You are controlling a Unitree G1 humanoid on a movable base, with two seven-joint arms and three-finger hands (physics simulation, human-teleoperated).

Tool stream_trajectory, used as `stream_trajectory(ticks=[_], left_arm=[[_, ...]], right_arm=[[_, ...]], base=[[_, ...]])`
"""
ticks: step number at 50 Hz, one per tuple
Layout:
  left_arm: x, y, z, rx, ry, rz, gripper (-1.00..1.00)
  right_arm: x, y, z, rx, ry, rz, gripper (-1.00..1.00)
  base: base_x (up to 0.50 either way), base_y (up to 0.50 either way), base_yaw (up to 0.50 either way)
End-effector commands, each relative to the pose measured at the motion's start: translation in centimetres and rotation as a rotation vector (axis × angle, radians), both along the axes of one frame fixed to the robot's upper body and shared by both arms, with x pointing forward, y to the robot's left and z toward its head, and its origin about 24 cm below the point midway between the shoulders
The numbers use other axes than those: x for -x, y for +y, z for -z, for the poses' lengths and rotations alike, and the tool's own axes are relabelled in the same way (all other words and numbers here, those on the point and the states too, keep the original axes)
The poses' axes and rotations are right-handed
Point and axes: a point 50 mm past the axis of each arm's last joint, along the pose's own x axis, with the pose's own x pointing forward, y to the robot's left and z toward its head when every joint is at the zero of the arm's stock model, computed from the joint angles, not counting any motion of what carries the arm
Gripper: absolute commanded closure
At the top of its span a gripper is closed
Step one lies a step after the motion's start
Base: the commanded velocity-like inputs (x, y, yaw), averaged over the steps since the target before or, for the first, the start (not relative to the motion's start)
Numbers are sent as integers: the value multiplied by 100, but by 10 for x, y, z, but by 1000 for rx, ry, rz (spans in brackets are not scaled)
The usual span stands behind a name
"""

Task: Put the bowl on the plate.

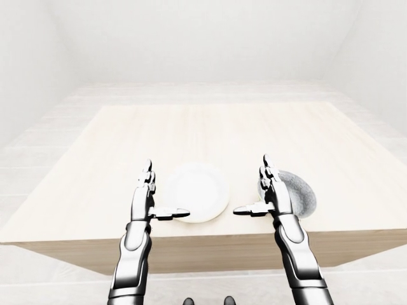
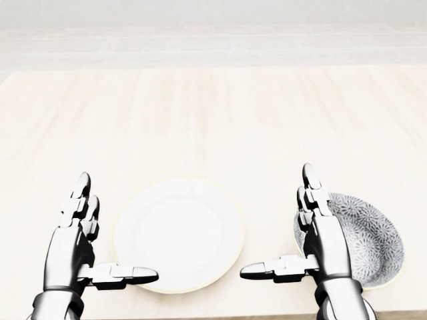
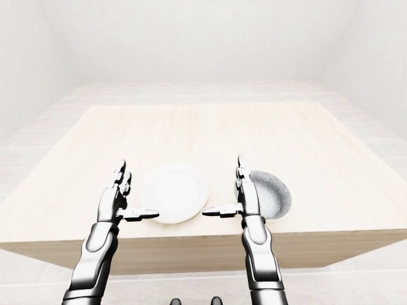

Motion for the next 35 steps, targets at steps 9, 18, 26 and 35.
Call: stream_trajectory(ticks=[9, 18, 26, 35], left_arm=[[0, 3, 0, -18, 0, -13, -100], [0, 4, 0, -21, -4, -9, -100], [1, 6, 1, -24, -1, -13, -100], [0, 6, 1, -24, -1, -16, -100]], right_arm=[[1, -1, 3, -6, 2, 6, -100], [1, -1, 3, -13, 0, 6, -100], [2, -1, 3, -14, 2, 7, -100], [2, -1, 4, -28, 8, 9, -100]], base=[[10, 26, 0], [10, 24, 0], [10, 4, 0], [11, 0, 0]])
